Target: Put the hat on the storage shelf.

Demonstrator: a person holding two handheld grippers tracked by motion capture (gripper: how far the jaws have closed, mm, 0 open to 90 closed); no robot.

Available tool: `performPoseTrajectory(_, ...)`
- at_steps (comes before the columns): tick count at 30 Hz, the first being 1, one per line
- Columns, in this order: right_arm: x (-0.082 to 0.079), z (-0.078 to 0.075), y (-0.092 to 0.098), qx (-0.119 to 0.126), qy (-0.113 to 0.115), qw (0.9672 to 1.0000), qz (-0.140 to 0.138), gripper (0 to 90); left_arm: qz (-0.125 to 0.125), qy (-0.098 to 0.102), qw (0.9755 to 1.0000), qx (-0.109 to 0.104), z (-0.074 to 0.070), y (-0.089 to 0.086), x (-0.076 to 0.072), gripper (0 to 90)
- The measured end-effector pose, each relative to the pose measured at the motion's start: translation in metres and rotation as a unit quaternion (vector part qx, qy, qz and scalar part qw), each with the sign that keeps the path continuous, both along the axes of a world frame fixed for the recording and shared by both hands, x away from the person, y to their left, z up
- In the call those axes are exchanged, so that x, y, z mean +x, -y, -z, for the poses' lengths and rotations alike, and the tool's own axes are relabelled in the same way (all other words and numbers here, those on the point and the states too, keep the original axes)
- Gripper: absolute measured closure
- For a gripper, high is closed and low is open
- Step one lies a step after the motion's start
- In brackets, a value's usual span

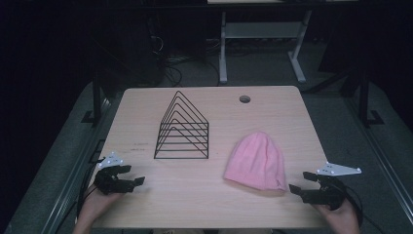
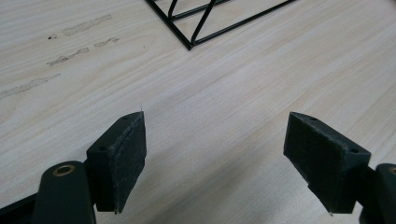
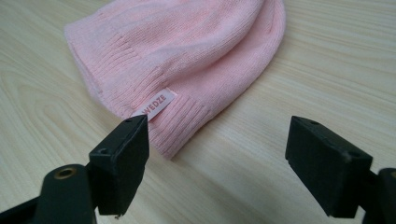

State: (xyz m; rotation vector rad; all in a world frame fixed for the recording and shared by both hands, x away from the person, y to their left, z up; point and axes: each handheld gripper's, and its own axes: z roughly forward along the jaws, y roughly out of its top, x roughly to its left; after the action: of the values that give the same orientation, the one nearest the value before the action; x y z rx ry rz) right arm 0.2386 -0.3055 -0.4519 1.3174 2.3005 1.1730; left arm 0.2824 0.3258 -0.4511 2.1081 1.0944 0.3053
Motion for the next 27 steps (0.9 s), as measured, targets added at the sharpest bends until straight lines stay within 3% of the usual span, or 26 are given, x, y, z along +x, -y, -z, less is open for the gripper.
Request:
performPoseTrajectory(14, -0.001, -0.007, -0.002, 0.005, 0.005, 1.0, -0.007, 18.7, 0.009, 0.003, 0.9999, 0.005, 0.0, 0.004, 0.0, 20.9)
performPoseTrajectory(27, 0.025, -0.022, -0.01, 0.014, 0.007, 0.9994, -0.03, 17.1, 0.008, -0.002, 0.9999, 0.008, 0.001, 0.002, 0.002, 20.9)
